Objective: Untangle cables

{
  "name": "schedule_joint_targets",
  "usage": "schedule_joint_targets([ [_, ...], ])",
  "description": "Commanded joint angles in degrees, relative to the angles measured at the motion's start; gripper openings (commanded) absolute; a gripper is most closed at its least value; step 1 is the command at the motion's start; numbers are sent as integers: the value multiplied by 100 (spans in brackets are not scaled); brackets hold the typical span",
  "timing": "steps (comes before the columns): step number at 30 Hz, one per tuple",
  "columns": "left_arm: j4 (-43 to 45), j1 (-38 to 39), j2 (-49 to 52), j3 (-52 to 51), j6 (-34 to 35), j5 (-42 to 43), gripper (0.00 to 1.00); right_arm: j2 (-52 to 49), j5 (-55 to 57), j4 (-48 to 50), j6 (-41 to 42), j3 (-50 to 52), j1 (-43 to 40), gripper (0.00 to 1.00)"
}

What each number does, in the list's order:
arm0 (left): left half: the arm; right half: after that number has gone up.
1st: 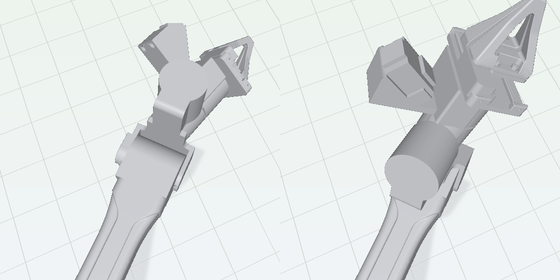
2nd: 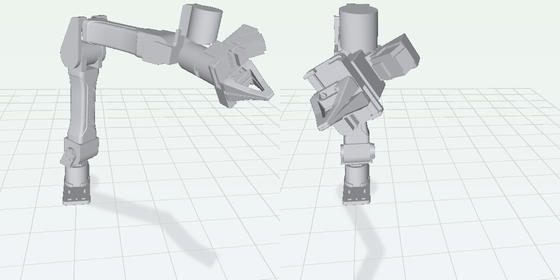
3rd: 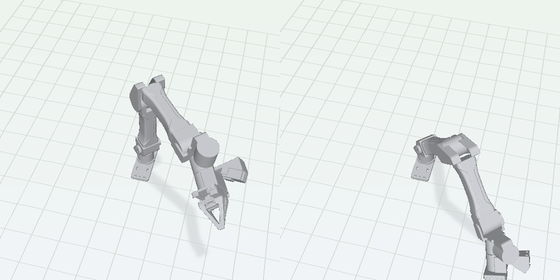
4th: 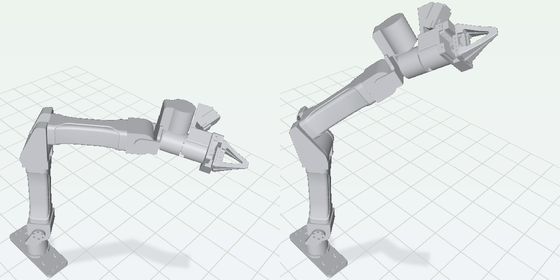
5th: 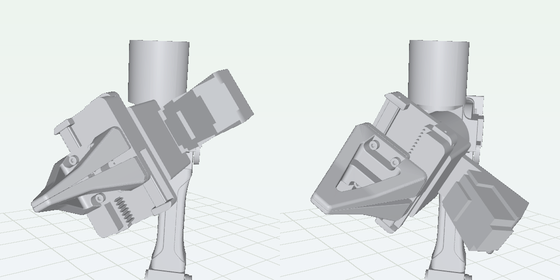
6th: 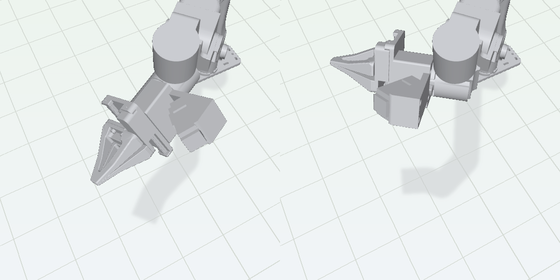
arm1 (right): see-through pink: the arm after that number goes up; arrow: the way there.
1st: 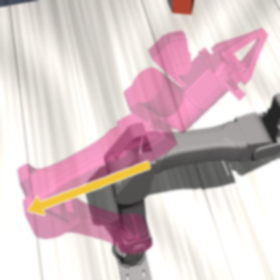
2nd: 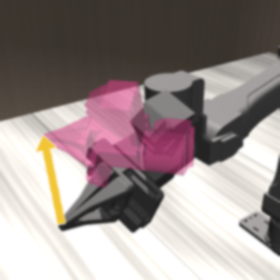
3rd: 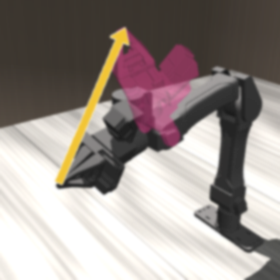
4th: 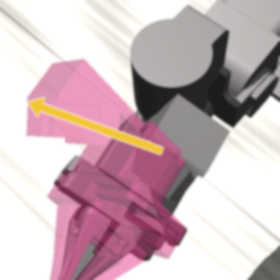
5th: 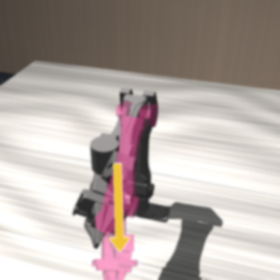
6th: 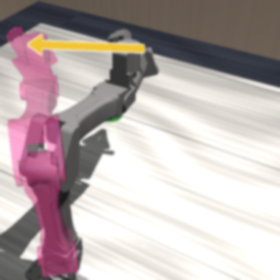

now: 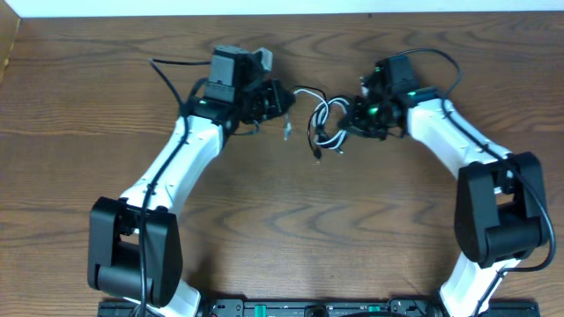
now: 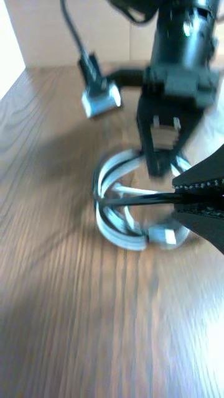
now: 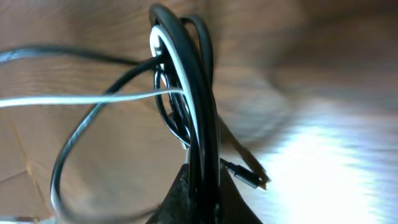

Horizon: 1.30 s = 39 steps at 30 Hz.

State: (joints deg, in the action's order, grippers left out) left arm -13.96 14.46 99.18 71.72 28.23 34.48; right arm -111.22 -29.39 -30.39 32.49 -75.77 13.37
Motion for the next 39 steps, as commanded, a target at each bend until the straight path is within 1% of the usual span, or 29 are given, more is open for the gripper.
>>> schedule_joint_targets([
  [1,-240,-415,0,50,-433,-149,8,-42,-343,-105,-1198,-13,-463,1],
  [5,-660,-597,0,50,-815,-146,8,-42,-601,-345,-2072,-13,-780,1],
  [7,-988,-603,0,50,-1150,-146,7,-42,-595,-507,-2586,-13,-903,1],
  [10,-1384,-597,0,50,-1611,-81,7,-26,-651,-581,-3136,-15,-997,1],
  [12,-1572,-597,0,50,-1823,-42,7,2,-772,-584,-3362,-15,-1032,1],
  [14,-1718,-597,0,50,-1864,-42,8,61,-940,-584,-3486,-31,-1049,1],
  [15,-1762,-597,0,50,-1864,-42,11,101,-1029,-581,-3536,-35,-1049,1],
  [17,-1816,-590,0,50,-1864,-17,35,201,-1069,-599,-3534,-68,-1036,1],
  [19,-1814,-586,0,50,-1963,201,55,369,-1049,-660,-3534,-122,-997,1],
  [21,-1788,-586,0,50,-2162,457,66,599,-848,-691,-3488,-153,-933,1],
  [22,-1770,-586,0,50,-2232,577,68,721,-634,-699,-3375,-160,-894,1],
  [23,-1749,-586,0,50,-2245,669,68,962,-17,-748,-3101,-160,-789,1],
  [25,-1746,-586,0,50,-2243,695,68,1209,745,-852,-2931,-160,-619,1],
  [28,-1746,-586,0,50,-2240,695,68,1512,2299,-1080,-2686,-160,-168,1],
  [32,-1744,-588,0,50,-2199,691,68,1499,4251,-1392,-2437,-157,616,1],
  [35,-1746,-588,0,50,-2197,691,68,1344,4885,-1530,-2273,-157,1060,1],
  [36,-1746,-588,0,50,-2194,691,68,1287,4920,-1530,-2267,-157,1165,8],
  [37,-1746,-586,0,50,-2170,688,68,1224,4887,-1521,-2264,-157,1270,22],
  [38,-1746,-588,0,50,-2149,691,68,1182,4789,-1506,-2264,-157,1338,29],
  [39,-1746,-588,0,50,-2096,691,68,1169,4621,-1486,-2264,-157,1388,34],
])
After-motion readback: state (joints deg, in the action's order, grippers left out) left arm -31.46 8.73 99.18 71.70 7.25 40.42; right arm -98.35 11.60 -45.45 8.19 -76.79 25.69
